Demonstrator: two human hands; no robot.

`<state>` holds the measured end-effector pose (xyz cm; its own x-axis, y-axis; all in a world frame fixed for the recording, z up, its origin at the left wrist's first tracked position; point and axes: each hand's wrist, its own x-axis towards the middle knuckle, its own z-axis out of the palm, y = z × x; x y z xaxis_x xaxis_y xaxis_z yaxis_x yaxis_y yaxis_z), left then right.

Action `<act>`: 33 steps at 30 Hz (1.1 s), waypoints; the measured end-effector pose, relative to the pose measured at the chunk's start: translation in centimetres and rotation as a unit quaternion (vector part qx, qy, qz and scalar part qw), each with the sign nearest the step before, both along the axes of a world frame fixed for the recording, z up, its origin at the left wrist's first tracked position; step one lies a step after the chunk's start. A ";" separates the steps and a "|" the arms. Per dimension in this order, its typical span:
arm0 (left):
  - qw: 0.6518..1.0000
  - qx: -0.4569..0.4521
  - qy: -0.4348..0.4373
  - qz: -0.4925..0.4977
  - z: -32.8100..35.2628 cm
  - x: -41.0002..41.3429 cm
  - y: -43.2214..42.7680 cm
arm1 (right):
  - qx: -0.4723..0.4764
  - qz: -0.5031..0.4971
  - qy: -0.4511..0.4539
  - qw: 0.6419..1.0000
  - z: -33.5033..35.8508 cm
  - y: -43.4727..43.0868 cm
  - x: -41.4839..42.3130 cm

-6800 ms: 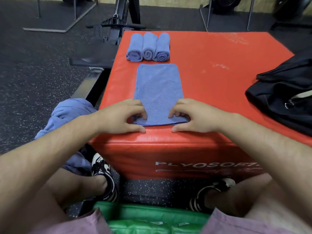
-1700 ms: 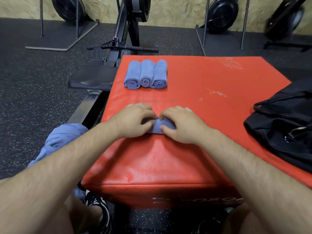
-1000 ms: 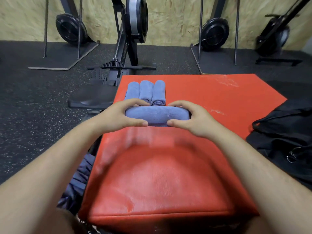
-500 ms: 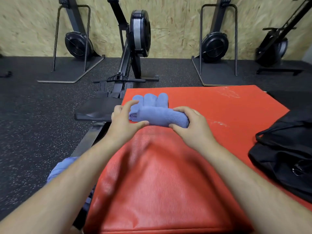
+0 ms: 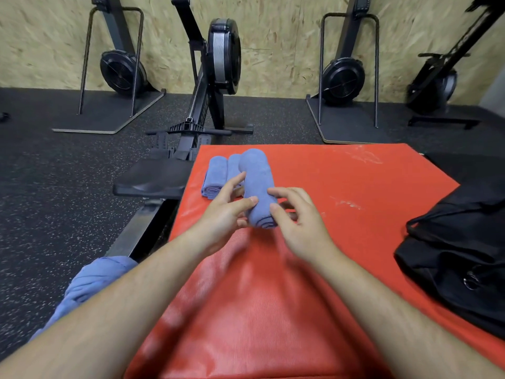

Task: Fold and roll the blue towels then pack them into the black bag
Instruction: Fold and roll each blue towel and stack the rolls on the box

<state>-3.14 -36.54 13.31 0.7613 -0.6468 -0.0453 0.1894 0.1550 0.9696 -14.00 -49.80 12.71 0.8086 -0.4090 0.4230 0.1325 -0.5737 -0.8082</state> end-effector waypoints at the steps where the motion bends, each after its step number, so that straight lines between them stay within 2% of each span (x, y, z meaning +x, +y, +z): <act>1: 1.000 -0.008 -0.004 -0.005 -0.1 0.0 -0.2 | 0.041 -0.008 0.007 0.999 0.1 -0.2 0.1; 4: 0.999 -0.004 -0.022 -0.024 -0.8 -0.5 -0.6 | 0.193 0.018 0.037 0.980 0.0 -0.2 0.4; 10: 0.999 0.026 -0.035 -0.027 -1.8 0.2 -1.0 | 0.282 0.048 0.044 0.957 -1.6 -0.6 1.2; 12: 0.986 0.102 -0.128 0.011 -1.5 0.3 -1.3 | 0.267 0.048 0.030 0.962 -1.7 -0.9 1.4; 14: 0.950 0.201 -0.230 0.062 -1.4 0.2 -1.8 | 0.202 0.021 0.025 0.979 -1.8 -0.8 1.7; 15: 0.946 0.209 -0.236 0.070 -1.3 0.1 -2.1 | 0.165 0.007 0.024 0.986 -2.0 -0.7 1.9; 18: 0.978 0.126 -0.166 0.026 -0.8 -0.3 -2.5 | 0.121 0.013 0.035 0.992 -2.3 -0.5 1.9; 22: 0.987 0.080 -0.137 0.039 -1.3 0.0 -2.6 | 0.175 0.031 0.005 0.984 -2.0 -0.8 1.6; 25: 0.991 0.064 -0.111 0.042 -1.6 -0.2 -2.7 | 0.244 0.049 0.019 0.968 -1.9 -0.9 1.5; 29: 0.990 0.056 -0.122 0.051 -1.1 -0.7 -2.6 | 0.365 0.081 0.043 0.927 -1.4 -0.9 1.6; 33: 0.983 0.071 -0.156 0.059 -0.4 -1.0 -2.4 | 0.378 0.066 0.054 0.922 0.0 -0.9 1.8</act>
<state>-4.10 -38.92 12.92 0.8220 -0.5569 0.1192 -0.1326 0.0164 0.9910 -12.21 -50.70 12.67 0.8933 -0.4486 -0.0288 0.0556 0.1739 -0.9832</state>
